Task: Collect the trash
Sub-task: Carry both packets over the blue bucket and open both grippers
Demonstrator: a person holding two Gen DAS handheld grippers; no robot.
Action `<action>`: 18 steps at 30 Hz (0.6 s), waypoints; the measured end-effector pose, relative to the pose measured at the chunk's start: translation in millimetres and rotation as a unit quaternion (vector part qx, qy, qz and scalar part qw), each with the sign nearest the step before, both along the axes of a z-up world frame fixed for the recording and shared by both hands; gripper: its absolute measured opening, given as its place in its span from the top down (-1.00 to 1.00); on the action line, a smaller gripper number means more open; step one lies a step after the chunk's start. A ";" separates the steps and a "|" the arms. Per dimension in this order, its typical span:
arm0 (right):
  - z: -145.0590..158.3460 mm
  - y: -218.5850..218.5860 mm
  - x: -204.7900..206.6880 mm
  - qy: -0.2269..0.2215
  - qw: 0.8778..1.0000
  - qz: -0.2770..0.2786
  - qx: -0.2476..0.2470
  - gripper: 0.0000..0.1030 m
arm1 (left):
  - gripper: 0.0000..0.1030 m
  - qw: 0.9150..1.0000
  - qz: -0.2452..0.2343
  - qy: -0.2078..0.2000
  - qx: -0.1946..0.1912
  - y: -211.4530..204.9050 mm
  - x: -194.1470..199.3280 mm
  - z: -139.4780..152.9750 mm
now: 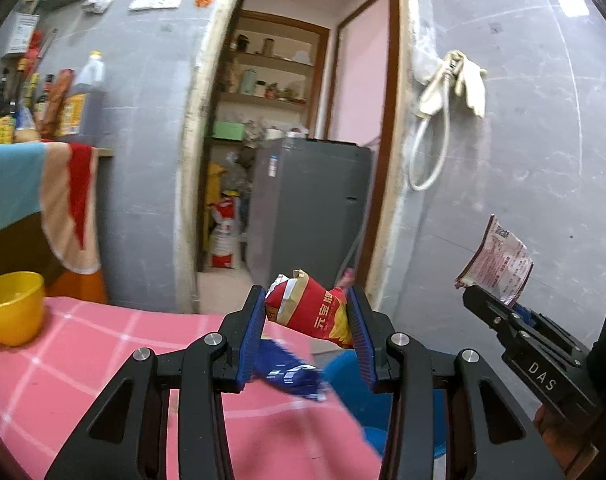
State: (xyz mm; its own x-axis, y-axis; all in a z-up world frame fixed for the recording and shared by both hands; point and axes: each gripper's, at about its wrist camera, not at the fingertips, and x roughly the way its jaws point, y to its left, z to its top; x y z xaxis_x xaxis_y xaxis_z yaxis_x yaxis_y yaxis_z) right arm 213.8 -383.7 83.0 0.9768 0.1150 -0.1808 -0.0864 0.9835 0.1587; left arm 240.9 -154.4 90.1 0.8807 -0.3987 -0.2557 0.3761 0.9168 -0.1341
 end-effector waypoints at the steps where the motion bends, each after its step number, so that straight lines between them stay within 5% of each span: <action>1: -2.1 -5.5 -1.0 0.004 1.000 -0.006 0.002 0.51 | 0.29 1.000 -0.006 0.004 0.000 -5.8 2.0 -1.1; 18: -38.7 -72.8 19.4 0.110 0.991 -0.053 0.055 0.49 | 0.29 0.986 -0.062 0.147 0.046 -102.9 64.0 -41.7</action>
